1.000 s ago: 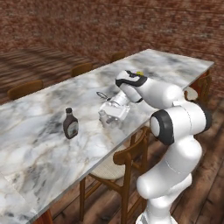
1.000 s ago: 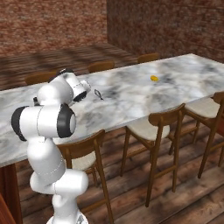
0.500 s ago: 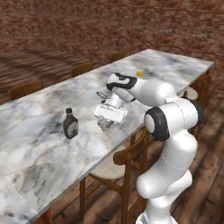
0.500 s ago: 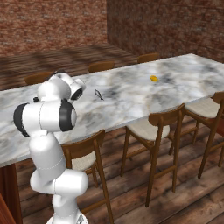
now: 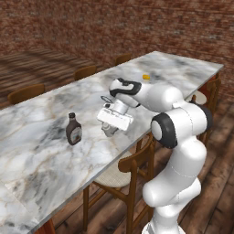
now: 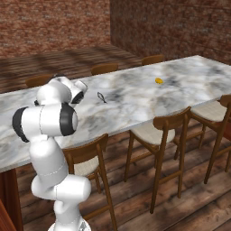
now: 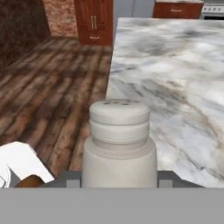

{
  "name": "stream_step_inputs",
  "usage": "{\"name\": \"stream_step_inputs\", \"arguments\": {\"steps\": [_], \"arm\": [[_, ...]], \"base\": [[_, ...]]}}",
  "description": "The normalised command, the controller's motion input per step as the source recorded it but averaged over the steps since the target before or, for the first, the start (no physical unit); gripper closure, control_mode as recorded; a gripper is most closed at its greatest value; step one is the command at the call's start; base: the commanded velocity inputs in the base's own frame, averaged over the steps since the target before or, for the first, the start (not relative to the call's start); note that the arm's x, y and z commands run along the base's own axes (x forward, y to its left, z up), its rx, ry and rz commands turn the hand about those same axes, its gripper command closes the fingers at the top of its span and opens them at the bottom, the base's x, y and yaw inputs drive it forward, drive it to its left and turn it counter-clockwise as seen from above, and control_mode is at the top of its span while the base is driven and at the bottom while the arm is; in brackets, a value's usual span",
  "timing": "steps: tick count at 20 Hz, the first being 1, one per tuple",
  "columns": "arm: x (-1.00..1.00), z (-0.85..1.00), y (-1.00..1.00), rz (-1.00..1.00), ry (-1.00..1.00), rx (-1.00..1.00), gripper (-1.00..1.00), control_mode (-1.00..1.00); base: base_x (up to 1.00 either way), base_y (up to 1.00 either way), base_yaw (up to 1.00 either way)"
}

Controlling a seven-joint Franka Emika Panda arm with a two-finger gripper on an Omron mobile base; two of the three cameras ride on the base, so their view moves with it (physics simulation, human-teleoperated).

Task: Move the shaker and syrup bottle from the cabinet to the dining counter.

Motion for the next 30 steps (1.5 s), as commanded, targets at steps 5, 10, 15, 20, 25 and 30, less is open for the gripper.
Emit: {"name": "stream_step_inputs", "arguments": {"steps": [5,10,15,20,25,30], "arm": [[0.19,-0.14,-0.04,0.0,-0.08,0.19,1.0,-1.0],[0.2,-0.22,0.0,0.0,-0.07,0.29,1.0,-1.0],[0.35,-0.18,0.0,0.0,-0.03,0.26,1.0,-1.0],[0.45,-0.14,0.0,0.0,0.0,0.17,1.0,-1.0],[0.47,-0.09,0.04,0.0,0.0,0.04,1.0,-1.0],[0.51,-0.08,0.12,0.0,0.0,0.02,1.0,-1.0]], "base": [[0.0,0.0,0.0],[0.0,0.0,0.0],[0.0,0.0,0.0],[0.0,0.0,0.0],[0.0,0.0,0.0],[0.0,0.0,0.0]]}}
